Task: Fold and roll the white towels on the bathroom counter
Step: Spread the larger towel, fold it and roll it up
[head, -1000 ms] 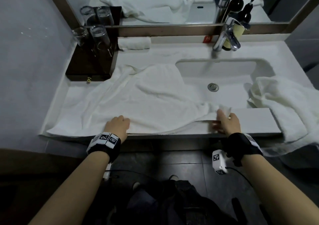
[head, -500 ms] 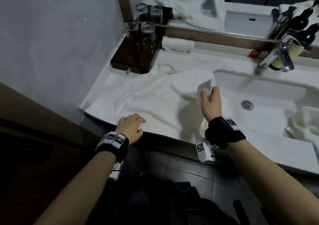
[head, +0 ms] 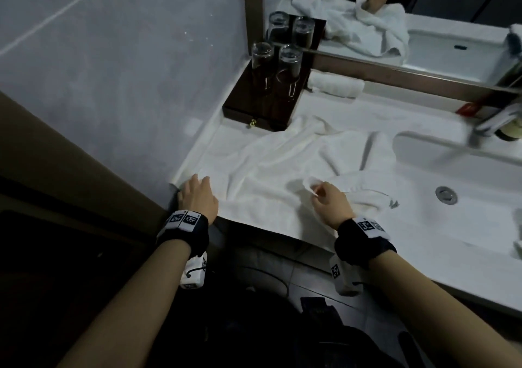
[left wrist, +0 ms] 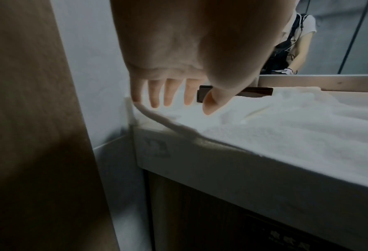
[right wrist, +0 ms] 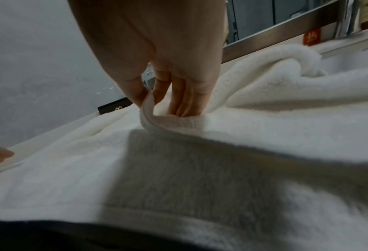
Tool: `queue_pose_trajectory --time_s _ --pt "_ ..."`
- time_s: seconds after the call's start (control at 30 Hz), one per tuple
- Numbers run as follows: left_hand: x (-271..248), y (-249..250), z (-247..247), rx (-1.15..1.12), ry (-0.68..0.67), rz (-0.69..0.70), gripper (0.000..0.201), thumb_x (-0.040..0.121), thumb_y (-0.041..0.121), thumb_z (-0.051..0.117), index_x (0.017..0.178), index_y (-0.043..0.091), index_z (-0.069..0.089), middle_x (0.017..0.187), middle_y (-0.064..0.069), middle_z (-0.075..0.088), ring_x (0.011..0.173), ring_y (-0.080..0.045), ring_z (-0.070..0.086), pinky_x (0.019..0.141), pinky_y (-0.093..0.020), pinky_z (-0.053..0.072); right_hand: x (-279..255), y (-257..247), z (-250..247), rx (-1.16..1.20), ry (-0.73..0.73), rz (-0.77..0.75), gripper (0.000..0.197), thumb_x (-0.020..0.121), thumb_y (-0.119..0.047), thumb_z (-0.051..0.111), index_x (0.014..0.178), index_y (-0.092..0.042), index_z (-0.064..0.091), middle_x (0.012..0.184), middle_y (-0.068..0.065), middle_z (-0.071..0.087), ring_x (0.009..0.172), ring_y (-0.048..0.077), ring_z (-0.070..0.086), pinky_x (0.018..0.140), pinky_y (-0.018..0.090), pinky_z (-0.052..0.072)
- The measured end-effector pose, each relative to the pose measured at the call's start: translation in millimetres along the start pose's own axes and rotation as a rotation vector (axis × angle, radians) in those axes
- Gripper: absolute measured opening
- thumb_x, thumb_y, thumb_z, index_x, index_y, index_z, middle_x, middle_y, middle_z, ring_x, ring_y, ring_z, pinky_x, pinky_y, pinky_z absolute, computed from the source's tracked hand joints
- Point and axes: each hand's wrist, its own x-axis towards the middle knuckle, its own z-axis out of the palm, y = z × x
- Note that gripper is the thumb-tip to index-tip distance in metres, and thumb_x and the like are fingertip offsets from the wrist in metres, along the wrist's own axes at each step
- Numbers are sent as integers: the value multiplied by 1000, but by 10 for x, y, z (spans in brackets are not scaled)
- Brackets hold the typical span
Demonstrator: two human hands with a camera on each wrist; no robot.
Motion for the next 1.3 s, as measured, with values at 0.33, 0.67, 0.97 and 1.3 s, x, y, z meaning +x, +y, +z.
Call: queue_pose_trajectory --time_s 0.33,0.67,0.97,1.3 --pt "216 -97 19 -106 -14 -80 48 87 -1 45 133 1 31 141 -20 25 123 -43 36 96 -46 40 -131 -126 109 -158 76 -106 14 75 -3 65 86 4 63 110 22 57 106 35 52 90 34 40" --pt "367 -15 -210 -737 12 12 51 85 7 61 130 16 41 118 -4 60 113 -22 56 86 -24 41 -58 -473 212 -249 221 -123 18 82 -8 56 98 0 55 104 21 53 94 36 50 77 37 35" --pt "236 426 -269 -1179 -14 79 28 79 -1 69 98 9 52 95 -5 61 74 -15 51 62 -14 43 -32 -1202 485 42 -5 -479 13 80 5 54 93 5 54 97 20 57 87 31 53 79 39 43" --pt "178 444 -187 -1343 -7 -96 21 79 -6 64 81 15 62 88 -12 70 81 -22 67 79 -30 55 -171 -1137 676 33 -54 -475 15 76 5 56 91 4 56 101 19 52 90 31 54 82 36 45"
